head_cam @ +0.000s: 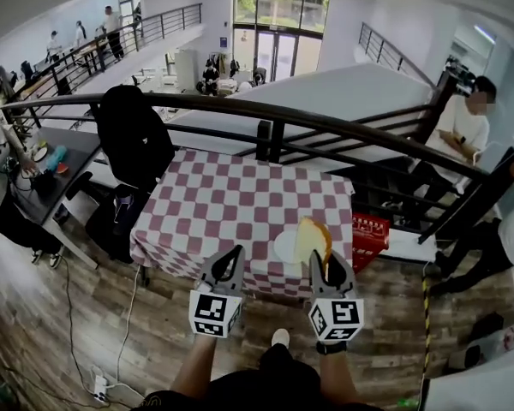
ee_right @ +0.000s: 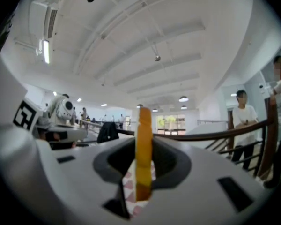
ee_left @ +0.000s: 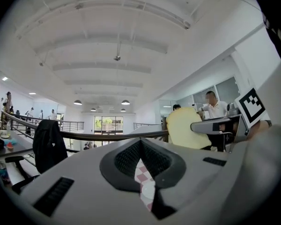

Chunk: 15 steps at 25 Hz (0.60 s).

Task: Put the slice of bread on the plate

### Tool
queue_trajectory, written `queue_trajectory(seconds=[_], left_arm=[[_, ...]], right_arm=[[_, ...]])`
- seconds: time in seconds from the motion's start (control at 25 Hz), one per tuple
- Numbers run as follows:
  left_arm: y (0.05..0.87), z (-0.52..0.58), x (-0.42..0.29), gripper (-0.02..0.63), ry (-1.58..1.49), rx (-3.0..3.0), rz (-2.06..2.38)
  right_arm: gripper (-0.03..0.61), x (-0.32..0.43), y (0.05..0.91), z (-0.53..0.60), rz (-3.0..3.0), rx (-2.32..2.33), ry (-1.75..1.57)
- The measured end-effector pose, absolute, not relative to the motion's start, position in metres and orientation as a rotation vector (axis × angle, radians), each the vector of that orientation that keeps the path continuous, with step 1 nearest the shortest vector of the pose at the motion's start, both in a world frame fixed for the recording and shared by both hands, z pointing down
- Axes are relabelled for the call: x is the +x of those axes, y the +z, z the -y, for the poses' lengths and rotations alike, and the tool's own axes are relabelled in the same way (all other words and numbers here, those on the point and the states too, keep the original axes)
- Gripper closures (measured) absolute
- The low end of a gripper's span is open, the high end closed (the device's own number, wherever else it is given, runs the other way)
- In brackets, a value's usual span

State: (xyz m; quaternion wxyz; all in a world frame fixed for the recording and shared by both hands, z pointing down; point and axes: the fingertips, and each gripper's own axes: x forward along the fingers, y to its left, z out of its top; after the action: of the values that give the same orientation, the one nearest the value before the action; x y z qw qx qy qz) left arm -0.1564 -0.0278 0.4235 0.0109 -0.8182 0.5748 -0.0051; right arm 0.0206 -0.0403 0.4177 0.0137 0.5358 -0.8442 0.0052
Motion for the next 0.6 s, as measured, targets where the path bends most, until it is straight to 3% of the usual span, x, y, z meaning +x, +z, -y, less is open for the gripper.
queue_trajectory(seconds=[0.24,0.6], left_arm=[[0.39,0.095,-0.125,0.597,0.118,-2.439,-1.862],[0.408,0.169,-0.065,0.597,0.07,-2.531,-1.857]], right_arm=[[0.471,0.055,0.403,0.11,2.678,1.666,0.017],[0.472,0.101,0.411,0.179,2.725,1.622,0.085]])
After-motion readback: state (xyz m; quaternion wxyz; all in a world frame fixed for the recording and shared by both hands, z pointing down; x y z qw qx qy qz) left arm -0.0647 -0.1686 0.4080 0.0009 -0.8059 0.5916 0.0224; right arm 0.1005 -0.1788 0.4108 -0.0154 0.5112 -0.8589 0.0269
